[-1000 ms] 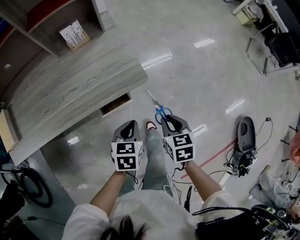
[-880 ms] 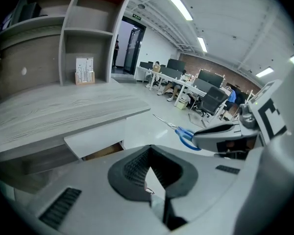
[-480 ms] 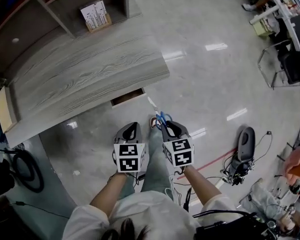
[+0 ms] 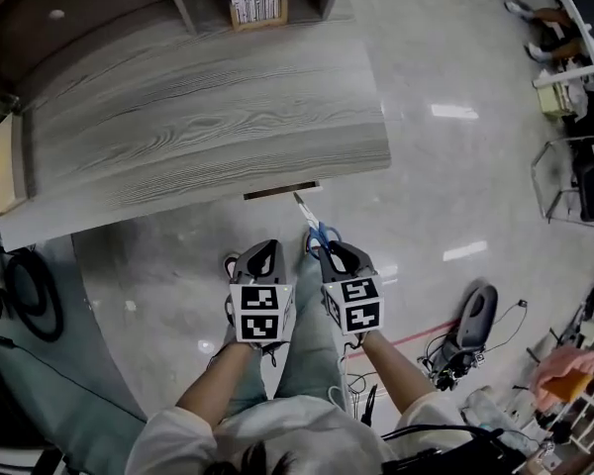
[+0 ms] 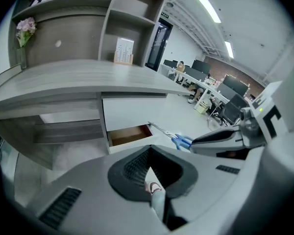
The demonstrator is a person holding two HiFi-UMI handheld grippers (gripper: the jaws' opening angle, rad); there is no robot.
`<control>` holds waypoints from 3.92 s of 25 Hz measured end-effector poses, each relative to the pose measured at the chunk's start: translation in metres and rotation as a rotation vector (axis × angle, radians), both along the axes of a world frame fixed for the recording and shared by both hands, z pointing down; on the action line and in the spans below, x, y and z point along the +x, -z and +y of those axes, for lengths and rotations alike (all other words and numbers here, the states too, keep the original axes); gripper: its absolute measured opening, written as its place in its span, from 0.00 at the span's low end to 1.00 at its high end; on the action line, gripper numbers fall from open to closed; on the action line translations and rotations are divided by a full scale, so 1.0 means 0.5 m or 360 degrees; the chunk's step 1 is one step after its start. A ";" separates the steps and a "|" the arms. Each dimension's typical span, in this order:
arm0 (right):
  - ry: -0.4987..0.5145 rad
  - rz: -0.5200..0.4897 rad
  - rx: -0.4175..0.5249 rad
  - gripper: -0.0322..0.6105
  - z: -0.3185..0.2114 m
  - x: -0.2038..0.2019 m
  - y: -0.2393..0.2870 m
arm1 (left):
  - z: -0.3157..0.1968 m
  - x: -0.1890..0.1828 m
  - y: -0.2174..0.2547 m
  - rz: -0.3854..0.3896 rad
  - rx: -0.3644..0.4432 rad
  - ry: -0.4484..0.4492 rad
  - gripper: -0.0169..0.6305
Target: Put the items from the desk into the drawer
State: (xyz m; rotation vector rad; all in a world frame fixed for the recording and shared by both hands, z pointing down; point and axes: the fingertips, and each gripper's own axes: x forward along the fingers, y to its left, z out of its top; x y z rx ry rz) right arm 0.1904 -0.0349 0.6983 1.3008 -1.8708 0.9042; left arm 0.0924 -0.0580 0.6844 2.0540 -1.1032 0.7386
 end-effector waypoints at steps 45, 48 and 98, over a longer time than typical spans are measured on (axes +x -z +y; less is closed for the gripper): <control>0.0384 0.0056 -0.0092 0.15 -0.178 -0.112 -0.208 | -0.059 -0.076 -0.225 0.0002 -0.0027 0.0452 0.02; 0.0377 0.0056 -0.0081 0.15 -0.189 -0.113 -0.215 | -0.065 -0.076 -0.228 -0.0002 -0.0025 0.0454 0.02; 0.0106 -0.0034 0.0100 0.05 -0.191 -0.058 -0.123 | -0.092 -0.049 -0.154 -0.0017 -0.0007 0.0435 0.02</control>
